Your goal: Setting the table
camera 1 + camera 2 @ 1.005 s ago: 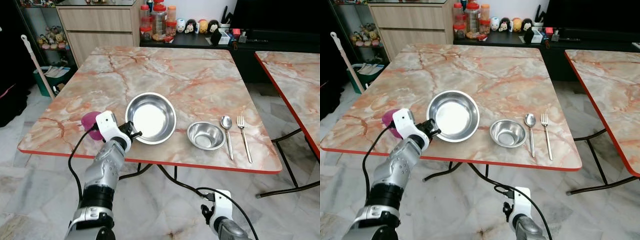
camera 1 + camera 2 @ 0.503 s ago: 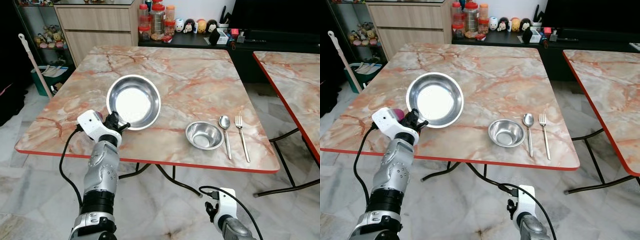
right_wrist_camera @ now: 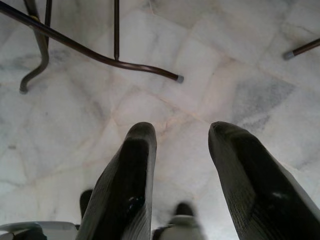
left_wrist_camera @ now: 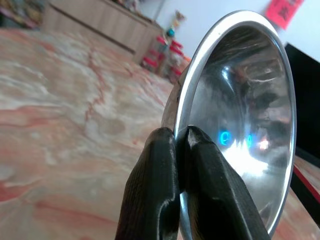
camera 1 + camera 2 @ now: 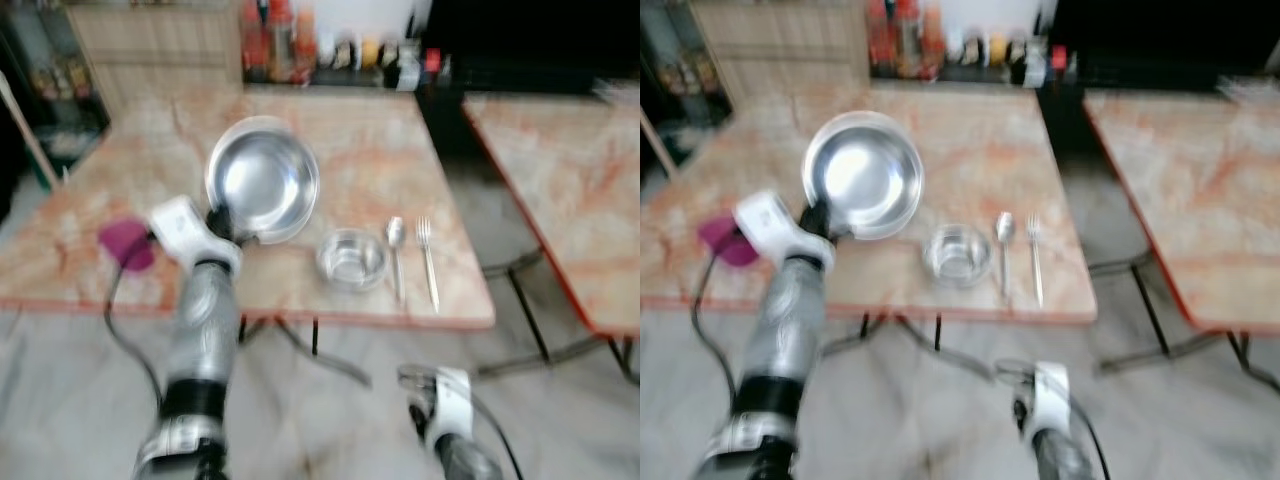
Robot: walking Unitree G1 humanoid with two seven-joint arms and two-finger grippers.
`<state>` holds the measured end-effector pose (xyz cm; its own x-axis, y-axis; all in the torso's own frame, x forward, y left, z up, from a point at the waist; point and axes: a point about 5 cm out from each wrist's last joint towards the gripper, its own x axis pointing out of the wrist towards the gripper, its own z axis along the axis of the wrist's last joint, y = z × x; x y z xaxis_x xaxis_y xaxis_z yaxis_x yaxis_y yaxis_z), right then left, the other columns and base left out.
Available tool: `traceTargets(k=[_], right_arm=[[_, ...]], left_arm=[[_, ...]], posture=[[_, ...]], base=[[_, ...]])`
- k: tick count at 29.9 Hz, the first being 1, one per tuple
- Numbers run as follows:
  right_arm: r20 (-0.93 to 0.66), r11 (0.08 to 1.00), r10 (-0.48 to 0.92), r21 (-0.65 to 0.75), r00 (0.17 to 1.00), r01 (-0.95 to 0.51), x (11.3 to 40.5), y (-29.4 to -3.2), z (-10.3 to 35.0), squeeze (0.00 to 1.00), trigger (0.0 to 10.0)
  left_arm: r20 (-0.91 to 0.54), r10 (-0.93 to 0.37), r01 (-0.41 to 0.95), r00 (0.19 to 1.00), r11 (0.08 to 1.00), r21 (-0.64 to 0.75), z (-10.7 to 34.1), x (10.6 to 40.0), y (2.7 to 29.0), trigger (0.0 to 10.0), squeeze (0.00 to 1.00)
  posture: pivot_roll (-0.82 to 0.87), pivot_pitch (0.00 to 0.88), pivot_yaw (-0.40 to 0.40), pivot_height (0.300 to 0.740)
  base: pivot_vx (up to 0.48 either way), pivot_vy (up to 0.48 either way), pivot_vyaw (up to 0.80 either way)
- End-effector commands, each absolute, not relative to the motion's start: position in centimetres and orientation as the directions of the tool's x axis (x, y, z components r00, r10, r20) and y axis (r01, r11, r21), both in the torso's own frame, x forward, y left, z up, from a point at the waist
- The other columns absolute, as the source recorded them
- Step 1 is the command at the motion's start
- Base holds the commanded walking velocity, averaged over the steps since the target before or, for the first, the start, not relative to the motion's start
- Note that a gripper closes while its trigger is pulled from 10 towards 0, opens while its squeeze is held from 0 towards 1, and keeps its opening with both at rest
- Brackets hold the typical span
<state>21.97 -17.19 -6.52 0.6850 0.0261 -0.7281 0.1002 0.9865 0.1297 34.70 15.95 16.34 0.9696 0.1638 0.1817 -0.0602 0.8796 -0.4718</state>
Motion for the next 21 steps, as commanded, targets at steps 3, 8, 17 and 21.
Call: traceTargets(k=[3, 8, 17, 21], right_arm=[[-0.708, 0.987, -0.011, 0.105, 0.706, 0.12, 22.6, -18.0, -6.0, 0.0, 10.0], [-0.627, 0.986, -0.059, 0.084, 0.776, 0.143, 25.3, -18.3, -4.1, 0.0, 10.0], [-0.528, 0.983, -0.065, 0.113, 0.846, 0.146, 28.0, -18.0, -1.7, 0.0, 10.0], [-0.533, 0.984, -0.063, 0.11, 0.844, 0.143, 27.9, -17.8, -1.9, 0.0, 10.0]], left_arm=[[0.233, 0.143, -0.023, 0.962, 0.892, -0.451, 17.6, 34.9, 15.1, 10.0, 0.0], [0.236, 0.147, -0.027, 0.961, 0.894, -0.447, 17.8, 35.0, 15.3, 10.0, 0.0], [0.21, 0.115, -0.014, 0.971, 0.903, -0.429, 17.1, 34.7, 15.0, 10.0, 0.0], [0.217, 0.105, -0.004, 0.97, 0.907, -0.422, 17.4, 34.9, 14.8, 10.0, 0.0]], posture=[[0.03, 0.0, -0.015, 0.74], [0.01, 0.0, -0.012, 0.74], [-0.01, 0.0, 0.025, 0.74], [0.0, 0.0, 0.025, 0.74]], base=[[0.0, -0.47, 0.0], [0.0, -0.469, 0.0], [0.0, -0.467, 0.0], [0.0, -0.465, 0.0]])
